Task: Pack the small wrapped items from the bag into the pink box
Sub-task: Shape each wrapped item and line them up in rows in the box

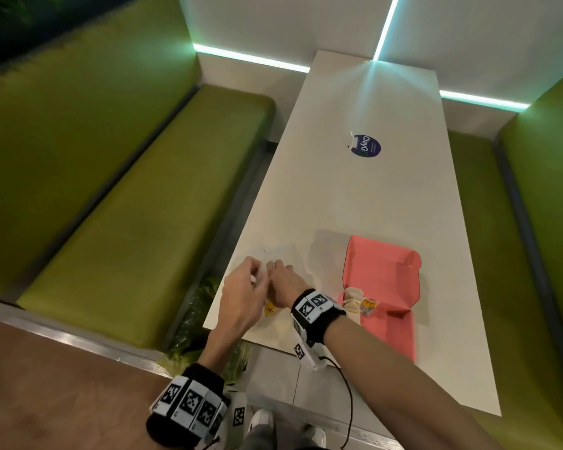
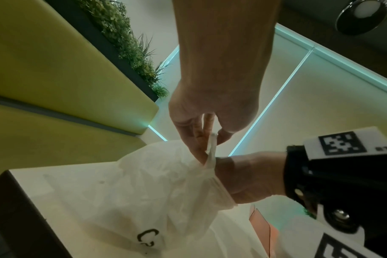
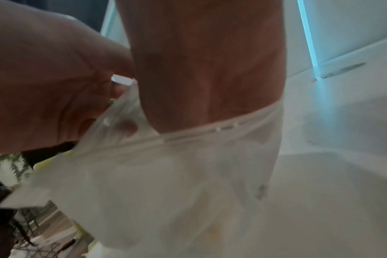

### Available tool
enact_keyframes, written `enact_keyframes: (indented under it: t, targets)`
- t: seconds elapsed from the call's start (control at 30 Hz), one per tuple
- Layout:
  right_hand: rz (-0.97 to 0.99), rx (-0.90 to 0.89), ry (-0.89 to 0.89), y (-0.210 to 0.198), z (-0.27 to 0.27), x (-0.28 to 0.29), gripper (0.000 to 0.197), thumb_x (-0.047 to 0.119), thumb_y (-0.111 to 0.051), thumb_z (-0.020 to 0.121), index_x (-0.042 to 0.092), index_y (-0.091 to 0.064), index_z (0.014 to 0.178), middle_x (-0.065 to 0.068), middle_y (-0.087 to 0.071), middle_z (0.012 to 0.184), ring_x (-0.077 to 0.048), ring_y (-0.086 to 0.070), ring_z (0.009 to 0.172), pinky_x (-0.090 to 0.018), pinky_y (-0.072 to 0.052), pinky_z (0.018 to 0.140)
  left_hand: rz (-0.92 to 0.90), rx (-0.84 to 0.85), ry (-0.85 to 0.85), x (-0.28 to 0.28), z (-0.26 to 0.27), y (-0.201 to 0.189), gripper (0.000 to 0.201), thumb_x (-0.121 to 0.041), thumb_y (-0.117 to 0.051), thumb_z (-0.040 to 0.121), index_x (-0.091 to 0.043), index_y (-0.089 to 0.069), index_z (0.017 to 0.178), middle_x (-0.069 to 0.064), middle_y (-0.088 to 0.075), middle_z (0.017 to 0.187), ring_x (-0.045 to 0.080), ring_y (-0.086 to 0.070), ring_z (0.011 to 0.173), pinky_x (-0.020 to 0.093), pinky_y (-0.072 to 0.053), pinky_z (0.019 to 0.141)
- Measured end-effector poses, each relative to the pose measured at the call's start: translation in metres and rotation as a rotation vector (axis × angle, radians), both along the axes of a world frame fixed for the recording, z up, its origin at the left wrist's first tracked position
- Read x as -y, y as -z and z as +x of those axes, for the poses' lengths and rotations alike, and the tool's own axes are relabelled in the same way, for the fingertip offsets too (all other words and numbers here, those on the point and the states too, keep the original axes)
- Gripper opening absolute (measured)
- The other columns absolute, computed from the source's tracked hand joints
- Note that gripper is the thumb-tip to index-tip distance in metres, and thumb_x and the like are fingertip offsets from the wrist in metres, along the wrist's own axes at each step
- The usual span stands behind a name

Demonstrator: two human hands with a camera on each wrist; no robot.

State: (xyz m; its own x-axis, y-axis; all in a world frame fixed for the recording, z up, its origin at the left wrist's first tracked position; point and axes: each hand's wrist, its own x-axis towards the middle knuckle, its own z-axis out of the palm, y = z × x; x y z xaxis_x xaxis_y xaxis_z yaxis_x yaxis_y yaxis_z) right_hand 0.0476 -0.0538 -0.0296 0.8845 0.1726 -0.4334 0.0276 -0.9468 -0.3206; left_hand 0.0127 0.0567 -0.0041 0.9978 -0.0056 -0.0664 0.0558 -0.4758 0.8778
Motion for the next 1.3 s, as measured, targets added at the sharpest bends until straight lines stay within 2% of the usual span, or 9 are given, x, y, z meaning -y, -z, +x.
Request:
enact_keyframes:
  t: [0.17,0.43,0.67,0.77,0.83,0.97,1.03,1.13,1.3]
  targets:
    - [0.02,0.011,0.038,0.0,0.004,-0.003,0.038,0.011,-0.056,0.095,0.003,-0.044,0.13,-0.017,-0.043,0.128,-0.038,-0.051,0.114,-0.043,-0.046,0.091,0.025,-0.001,0.0,-0.003,0.002,0.008,0.021,-0.047,-0.051,0.1,-0.03,-0.056,0.087,-0.009,-0.066,0.081,0.012,-0.066,0.066,0.042,-0.058,0.061]
    - [0.127,-0.057,0.135,0.0,0.005,0.0,0.053,0.016,-0.06,0.093,0.001,-0.036,0.138,-0.018,-0.056,0.122,-0.035,-0.059,0.109,-0.034,-0.044,0.081,0.097,-0.007,0.034,0.0,0.0,0.006,0.016,-0.038,-0.059,0.097,-0.024,-0.057,0.104,-0.008,-0.063,0.095,0.007,-0.063,0.078,0.031,-0.059,0.069]
    - [0.159,-0.04,0.179,-0.01,0.003,0.011,0.008,0.008,-0.063,0.087,0.009,-0.058,0.094,-0.005,-0.037,0.099,-0.016,-0.045,0.07,-0.023,-0.035,0.068,0.102,-0.016,0.113,0.002,0.002,0.007,0.02,-0.035,-0.06,0.097,-0.022,-0.057,0.111,-0.007,-0.063,0.098,0.006,-0.063,0.078,0.02,-0.053,0.066]
    - [0.149,-0.045,0.22,-0.008,0.003,0.017,0.028,0.005,-0.06,0.087,0.013,-0.043,0.066,-0.003,-0.045,0.081,-0.016,-0.047,0.078,-0.018,-0.029,0.05,0.1,0.0,0.143,0.008,0.001,0.007,0.017,-0.032,-0.059,0.097,-0.021,-0.058,0.11,-0.005,-0.064,0.097,0.008,-0.064,0.079,0.024,-0.056,0.068]
    - [0.158,-0.044,0.25,-0.012,0.002,0.022,0.004,0.007,-0.06,0.088,0.003,-0.058,0.089,-0.005,-0.053,0.084,-0.019,-0.051,0.08,-0.021,-0.035,0.057,0.1,-0.001,0.153,0.013,0.0,0.007,0.017,-0.032,-0.059,0.097,-0.021,-0.058,0.111,-0.005,-0.064,0.097,0.009,-0.064,0.08,0.026,-0.058,0.07]
    - [0.17,-0.036,0.274,-0.018,0.0,0.029,0.03,0.007,-0.058,0.09,0.002,-0.055,0.119,-0.018,-0.064,0.113,-0.033,-0.063,0.099,-0.029,-0.041,0.072,0.102,0.011,0.164,0.017,0.001,0.003,0.018,-0.036,-0.058,0.097,-0.023,-0.057,0.11,-0.007,-0.064,0.097,0.007,-0.065,0.08,0.026,-0.059,0.072]
    - [0.182,-0.053,0.287,-0.019,0.001,0.032,0.023,0.005,-0.057,0.091,0.006,-0.058,0.114,-0.017,-0.065,0.113,-0.034,-0.064,0.105,-0.03,-0.042,0.073,0.103,0.011,0.166,0.016,0.003,0.002,0.021,-0.041,-0.057,0.097,-0.024,-0.057,0.111,-0.008,-0.064,0.096,0.006,-0.065,0.08,0.024,-0.057,0.072]
    - [0.19,-0.092,0.265,-0.028,0.001,0.037,0.018,-0.003,-0.054,0.089,0.008,-0.055,0.076,-0.015,-0.064,0.088,-0.034,-0.064,0.095,-0.029,-0.037,0.068,0.149,0.05,0.147,0.015,0.008,0.006,0.026,-0.046,-0.05,0.099,-0.026,-0.057,0.114,-0.009,-0.062,0.103,0.006,-0.06,0.088,0.028,-0.055,0.075]
    - [0.209,-0.144,0.159,-0.033,0.003,0.037,0.014,-0.009,-0.057,0.082,0.003,-0.063,0.08,-0.003,-0.059,0.068,-0.024,-0.057,0.079,-0.021,-0.039,0.059,0.319,0.12,0.199,0.013,0.017,0.02,0.037,-0.039,-0.038,0.099,-0.023,-0.057,0.126,-0.003,-0.049,0.129,0.013,-0.037,0.117,0.031,-0.046,0.086]
